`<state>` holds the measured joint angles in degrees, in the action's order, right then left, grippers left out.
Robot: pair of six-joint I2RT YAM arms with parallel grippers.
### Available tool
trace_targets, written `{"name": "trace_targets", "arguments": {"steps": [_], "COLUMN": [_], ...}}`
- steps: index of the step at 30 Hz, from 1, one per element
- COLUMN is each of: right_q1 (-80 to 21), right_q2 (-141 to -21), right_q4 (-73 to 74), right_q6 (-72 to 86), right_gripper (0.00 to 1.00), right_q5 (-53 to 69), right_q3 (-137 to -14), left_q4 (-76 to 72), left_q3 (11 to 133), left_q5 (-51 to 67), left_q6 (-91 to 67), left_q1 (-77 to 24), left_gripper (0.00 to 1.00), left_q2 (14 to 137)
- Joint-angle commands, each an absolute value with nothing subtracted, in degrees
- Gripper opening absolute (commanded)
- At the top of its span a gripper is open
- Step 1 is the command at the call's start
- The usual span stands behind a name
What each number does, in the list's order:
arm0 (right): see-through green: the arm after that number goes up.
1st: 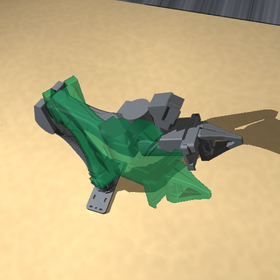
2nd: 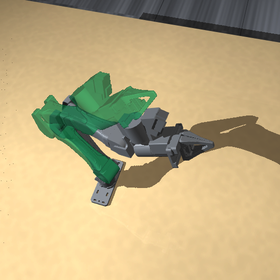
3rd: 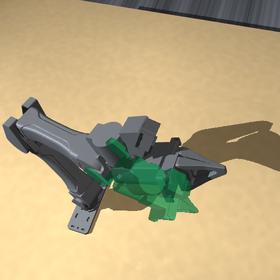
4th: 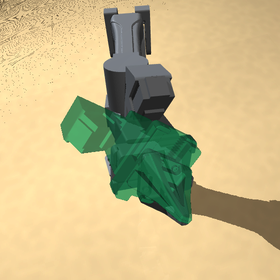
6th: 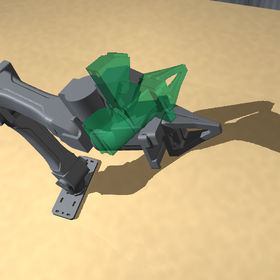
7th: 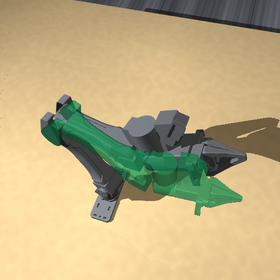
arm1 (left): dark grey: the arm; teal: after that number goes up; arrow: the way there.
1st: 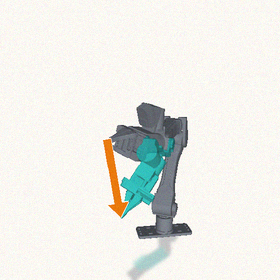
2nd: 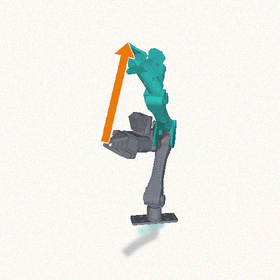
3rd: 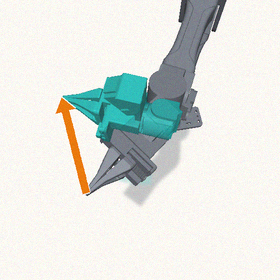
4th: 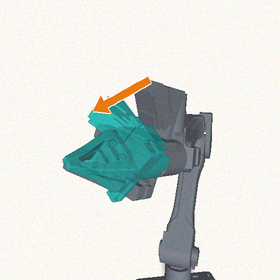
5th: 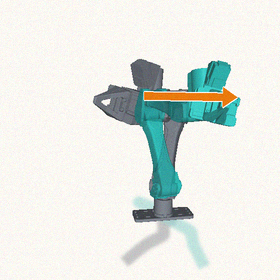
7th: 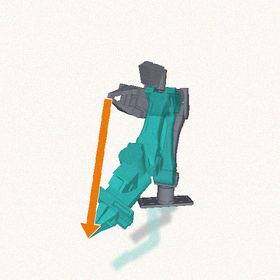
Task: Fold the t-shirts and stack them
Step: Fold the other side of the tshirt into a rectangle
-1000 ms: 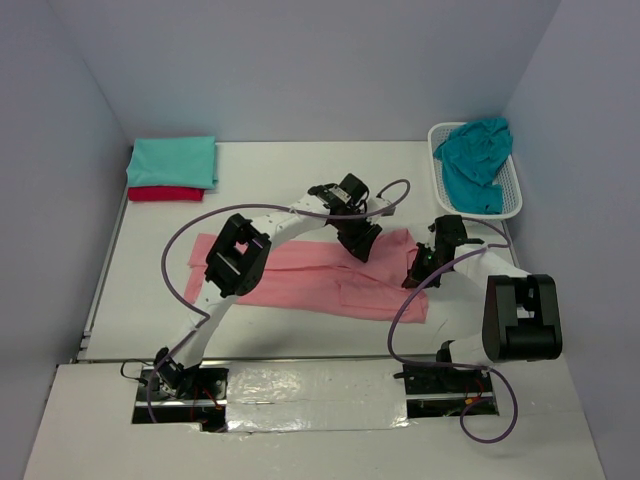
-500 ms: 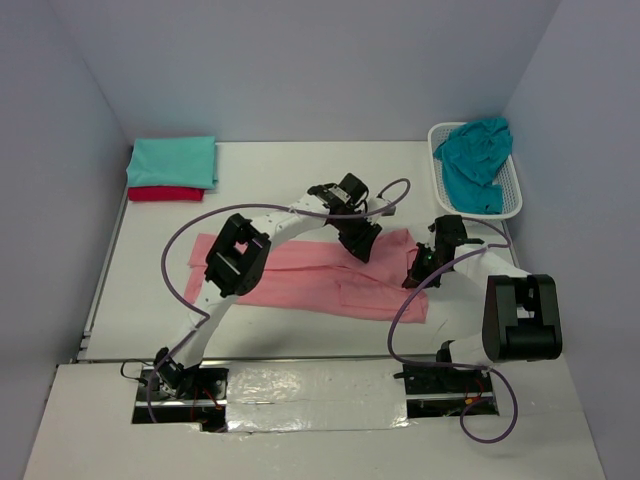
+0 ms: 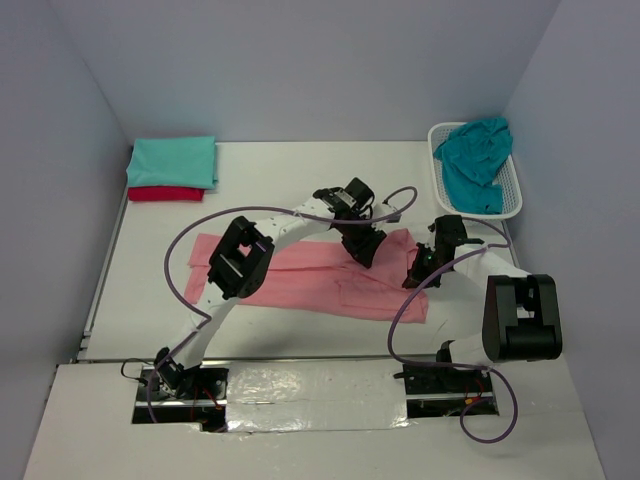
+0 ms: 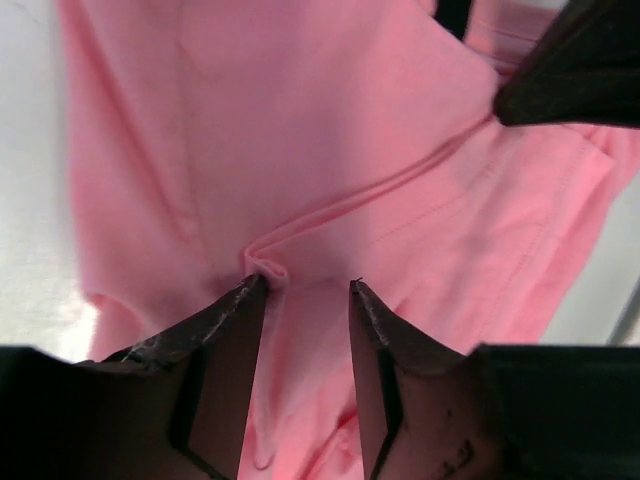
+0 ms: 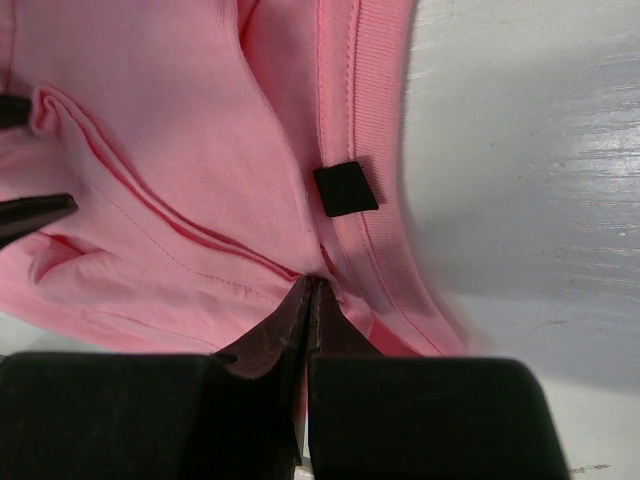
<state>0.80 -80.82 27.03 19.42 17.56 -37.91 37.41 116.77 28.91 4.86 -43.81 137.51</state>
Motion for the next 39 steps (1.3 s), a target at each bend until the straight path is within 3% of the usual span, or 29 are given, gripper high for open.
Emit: {"name": "trace_targets", "arguments": {"steps": [1,6,10,13,15,18,21,31,35,39], "right_q1": [1.14,1.14,1.14,1.14,1.14,1.14,1.14,1.14,1.14,1.23], "right_q2": [-80.33,-80.16,-80.33,-80.24,-80.42,-80.25,-80.07,-79.63,-79.45,-79.45], "right_q4": [27.07,27.07,27.16,27.16,27.42,27.42,27.60,27.86,28.12,28.04], "right_q6": [18.54,18.54,18.28,18.28,18.19,18.19,18.02,17.93,17.84,17.93], "right_gripper": [0.00,0.00,0.00,0.00,0.00,0.00,0.00,0.00,0.00,0.00], "right_q5": [17.05,17.23,17.14,16.96,16.88,16.96,16.70,16.87,16.70,16.70], "right_q3": [-39.20,-39.02,-39.37,-39.38,-39.46,-39.46,-39.46,-39.64,-39.81,-39.90], "left_q4": [37.71,37.26,37.53,38.32,39.11,39.46,38.67,37.35,37.88,39.28], "left_q3": [119.62,121.20,119.97,118.92,119.09,119.18,119.00,117.42,117.51,119.00], "left_q5": [23.13,18.37,21.61,28.36,33.11,30.86,29.45,20.75,22.49,26.01], "left_q6": [7.03,7.91,8.26,8.52,8.87,9.23,8.97,9.32,9.84,8.88], "left_q1": [-43.77,-43.77,-43.86,-43.86,-44.03,-44.21,-44.12,-45.00,-45.00,-44.91], "left_gripper": [0.53,0.52,0.32,0.24,0.32,0.41,0.45,0.42,0.27,0.00], "left_q2": [138.52,138.34,138.34,138.43,138.34,138.25,138.43,139.83,139.92,139.57]}}
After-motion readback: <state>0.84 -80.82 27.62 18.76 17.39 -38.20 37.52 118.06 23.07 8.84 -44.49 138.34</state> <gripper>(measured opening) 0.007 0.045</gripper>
